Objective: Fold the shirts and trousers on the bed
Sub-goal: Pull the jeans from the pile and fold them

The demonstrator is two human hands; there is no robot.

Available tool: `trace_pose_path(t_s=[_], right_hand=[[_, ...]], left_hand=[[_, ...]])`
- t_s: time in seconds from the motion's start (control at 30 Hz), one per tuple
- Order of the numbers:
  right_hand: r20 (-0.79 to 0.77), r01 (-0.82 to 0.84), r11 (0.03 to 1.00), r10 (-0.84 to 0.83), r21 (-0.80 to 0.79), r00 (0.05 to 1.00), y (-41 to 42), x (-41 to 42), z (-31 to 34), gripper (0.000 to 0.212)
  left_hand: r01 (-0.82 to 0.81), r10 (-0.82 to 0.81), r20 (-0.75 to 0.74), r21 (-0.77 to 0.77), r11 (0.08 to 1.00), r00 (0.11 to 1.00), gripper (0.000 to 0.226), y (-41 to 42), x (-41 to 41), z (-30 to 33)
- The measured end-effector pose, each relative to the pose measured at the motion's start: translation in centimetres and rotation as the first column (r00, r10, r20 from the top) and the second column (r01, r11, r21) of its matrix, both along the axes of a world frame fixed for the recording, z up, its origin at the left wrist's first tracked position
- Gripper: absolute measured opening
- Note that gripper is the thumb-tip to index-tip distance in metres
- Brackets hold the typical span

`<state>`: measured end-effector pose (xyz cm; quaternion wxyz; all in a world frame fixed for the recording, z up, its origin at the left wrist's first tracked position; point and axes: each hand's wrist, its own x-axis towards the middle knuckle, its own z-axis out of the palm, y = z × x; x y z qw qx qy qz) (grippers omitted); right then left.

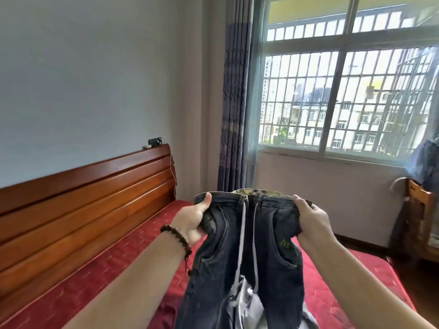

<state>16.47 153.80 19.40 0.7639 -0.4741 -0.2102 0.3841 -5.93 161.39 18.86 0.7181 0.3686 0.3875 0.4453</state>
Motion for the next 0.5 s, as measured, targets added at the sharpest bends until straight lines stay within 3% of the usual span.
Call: trace_pose_path(t_s=[0.07,0.17,0.23,0.3,0.37,0.43,0.5], right_hand=[[0.127,-0.053,0.998,0.05,0.019,0.991,-0.6,-2.6,0.5,0.013],[0.369,-0.082,0.997,0.08,-0.011,0.926,-0.9,-5.9,0.7,0.016],[0.463,-0.081,0.997,0.08,-0.018,0.883,-1.3,-7.0,0.9,0.014],[0.443,-0.11,0.994,0.098,0.0,0.891,-1.8,-7.4,1.3,0.014],[0.339,-0.179,0.984,0.16,0.024,0.927,-2.4,-7.8,2.0,0.02],[0.248,-0.253,0.967,0.24,0.023,0.939,-3.0,-8.0,3.0,0.026],[0.278,-0.292,0.956,0.281,-0.002,0.918,-3.8,-7.6,3.7,0.028]], left_hand=[[-0.059,0.058,0.013,0.04,0.997,0.998,0.057,-1.2,1.9,0.5],[-0.043,0.049,-0.04,0.14,0.989,0.998,0.033,-3.2,4.2,1.8],[0.046,-0.05,0.016,0.19,0.981,0.999,0.027,-4.0,4.7,2.4],[0.155,-0.183,0.079,0.277,0.948,0.98,0.025,-4.2,4.4,2.4],[0.232,-0.244,-0.04,0.492,0.839,0.969,0.03,-3.8,4.2,1.6],[0.313,-0.153,-0.285,0.694,0.648,0.946,0.049,-3.5,4.2,0.9],[0.311,-0.046,-0.346,0.766,0.563,0.937,0.059,-3.0,4.3,0.9]])
